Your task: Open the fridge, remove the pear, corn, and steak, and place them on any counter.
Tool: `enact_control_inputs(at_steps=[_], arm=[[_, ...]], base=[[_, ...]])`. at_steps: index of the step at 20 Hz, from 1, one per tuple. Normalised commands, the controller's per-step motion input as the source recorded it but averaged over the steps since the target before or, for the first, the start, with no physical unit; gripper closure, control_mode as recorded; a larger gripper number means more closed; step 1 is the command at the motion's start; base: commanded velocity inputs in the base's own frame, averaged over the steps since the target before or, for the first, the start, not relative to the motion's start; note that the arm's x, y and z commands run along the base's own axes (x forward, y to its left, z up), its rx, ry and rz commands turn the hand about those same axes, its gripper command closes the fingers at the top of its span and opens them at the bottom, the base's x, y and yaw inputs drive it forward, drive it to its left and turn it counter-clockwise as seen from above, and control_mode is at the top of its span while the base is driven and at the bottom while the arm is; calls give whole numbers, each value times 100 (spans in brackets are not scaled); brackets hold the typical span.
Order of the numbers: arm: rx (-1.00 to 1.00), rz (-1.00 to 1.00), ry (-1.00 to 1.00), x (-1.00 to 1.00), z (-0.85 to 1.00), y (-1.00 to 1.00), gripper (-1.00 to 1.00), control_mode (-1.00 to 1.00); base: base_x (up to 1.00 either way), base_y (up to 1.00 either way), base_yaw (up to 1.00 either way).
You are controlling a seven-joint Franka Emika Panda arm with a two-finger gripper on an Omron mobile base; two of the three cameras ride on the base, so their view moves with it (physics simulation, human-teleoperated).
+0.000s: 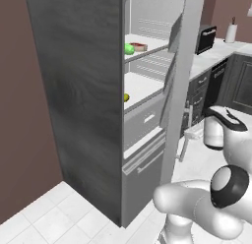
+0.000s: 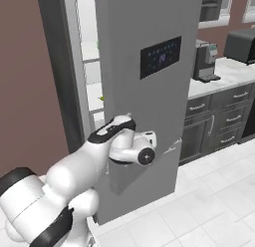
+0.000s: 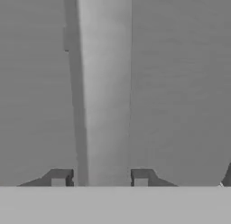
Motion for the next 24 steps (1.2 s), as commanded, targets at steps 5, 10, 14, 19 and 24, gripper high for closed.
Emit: enact_control_inputs(at_steps=[5,10,14,19,24], arm=[[-4,-12,-10,-57,33,-50,-100,-100],[-16,-9,-27,-100,56,4,-100,-100],[-22,-9,-30,-100,54,22,-100,-100],[-26,-2,-15,-92,35,82,-100,-100],[-19,0,1,11,59,90,-100,-100]], base=[[0,0,0],[0,0,0],[0,0,0],[0,0,0],[0,0,0]])
